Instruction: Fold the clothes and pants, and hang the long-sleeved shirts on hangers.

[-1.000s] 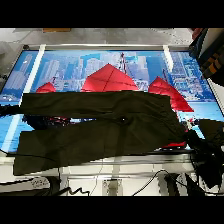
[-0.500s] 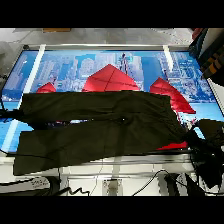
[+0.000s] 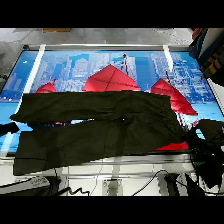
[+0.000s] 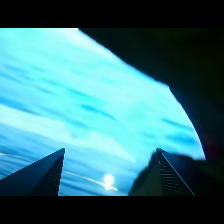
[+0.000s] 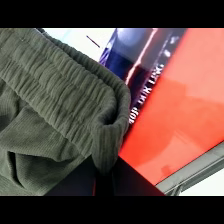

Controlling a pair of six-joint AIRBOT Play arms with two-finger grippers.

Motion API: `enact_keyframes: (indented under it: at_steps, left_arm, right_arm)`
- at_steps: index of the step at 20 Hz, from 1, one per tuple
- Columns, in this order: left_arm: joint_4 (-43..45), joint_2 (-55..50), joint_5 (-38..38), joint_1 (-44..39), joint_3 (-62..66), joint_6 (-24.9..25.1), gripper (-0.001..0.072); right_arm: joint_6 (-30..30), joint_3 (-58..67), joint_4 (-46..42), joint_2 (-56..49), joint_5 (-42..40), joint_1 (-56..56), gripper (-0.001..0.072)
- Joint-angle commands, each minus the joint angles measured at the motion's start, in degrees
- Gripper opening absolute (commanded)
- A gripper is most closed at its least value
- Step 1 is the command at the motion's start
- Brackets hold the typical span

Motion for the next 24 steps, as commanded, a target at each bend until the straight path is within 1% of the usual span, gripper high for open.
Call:
enact_keyframes:
  at_steps: [1, 2, 3, 4, 6, 8, 9, 10, 11, 12, 13, 14, 16, 18, 20, 24]
  left_arm:
    - [-16.6, -2.1, -11.6, 7.1, 0.0, 13.6, 0.0616]
    - [-19.8, -3.5, -12.9, 8.0, 0.0, 15.3, 0.0615]
    - [-20.2, -4.5, -13.3, 8.2, 0.0, 16.3, 0.0589]
    - [-20.0, -5.4, -13.5, 7.7, 0.0, 17.5, 0.0537]
    - [-20.0, -6.5, -13.4, 6.5, 0.0, 19.9, 0.0524]
    - [-19.8, -6.7, -13.4, 5.0, 0.0, 22.3, 0.0382]
    - [-19.1, -6.7, -13.4, 4.4, 0.0, 23.1, 0.0332]
    - [-17.8, -6.7, -13.1, 3.8, 0.0, 23.1, 0.0332]
    - [-15.9, -6.7, -13.0, 3.3, 0.0, 23.1, 0.0304]
    - [-14.0, -6.7, -13.0, 2.8, 0.0, 23.1, 0.0178]
    - [-12.8, -6.7, -12.9, 2.5, 0.0, 23.1, 0.0035]
    - [-12.0, -6.7, -12.5, 2.5, 0.1, 23.1, 0.0012]
    - [-12.0, -6.6, -10.3, 2.5, 1.0, 23.0, 0.0010]
    - [-12.0, -6.6, -6.3, 2.5, 2.6, 20.5, 0.0009]
    - [-12.0, -6.6, 0.0, 2.2, 4.5, 16.7, 0.0009]
    - [-11.8, -6.6, 15.6, -1.9, 5.3, 16.1, 0.0008]
  right_arm:
    - [0.0, 0.0, 0.0, 0.0, 0.0, 0.0, 0.0035]
    - [0.0, 0.0, 0.0, 0.0, 0.0, 0.0, 0.0035]
    - [0.0, 0.0, 0.1, 0.0, 0.0, 0.0, 0.0035]
    - [0.0, 0.0, 0.1, 0.0, 0.2, 0.0, 0.0034]
    - [0.0, 0.0, 0.1, 0.0, 0.8, 0.0, 0.0034]
    - [0.0, 0.0, 0.1, 0.0, 1.6, 0.0, 0.0035]
    - [0.0, 0.0, 0.1, 0.0, 1.7, 0.0, 0.0035]
    - [0.0, 0.0, 0.1, 0.0, 1.7, 0.0, 0.0034]
    - [0.0, 0.0, 0.1, 0.0, 1.7, 0.0, 0.0035]
    - [0.0, 0.0, 0.2, 0.0, 1.9, 0.0, 0.0034]
    - [0.0, 0.0, 0.4, 0.0, 2.1, 0.0, 0.0034]
    - [0.0, 0.0, 0.6, 0.0, 2.4, 0.0, 0.0035]
    - [0.0, 0.0, 0.9, 0.0, 3.0, 0.0, 0.0035]
    - [0.0, 0.0, 1.5, 0.0, 3.6, 0.0, 0.0035]
    - [0.0, 0.0, 1.6, 0.0, 4.7, 0.0, 0.0034]
    - [0.0, 0.0, 2.0, 0.2, 4.7, 0.1, 0.0034]
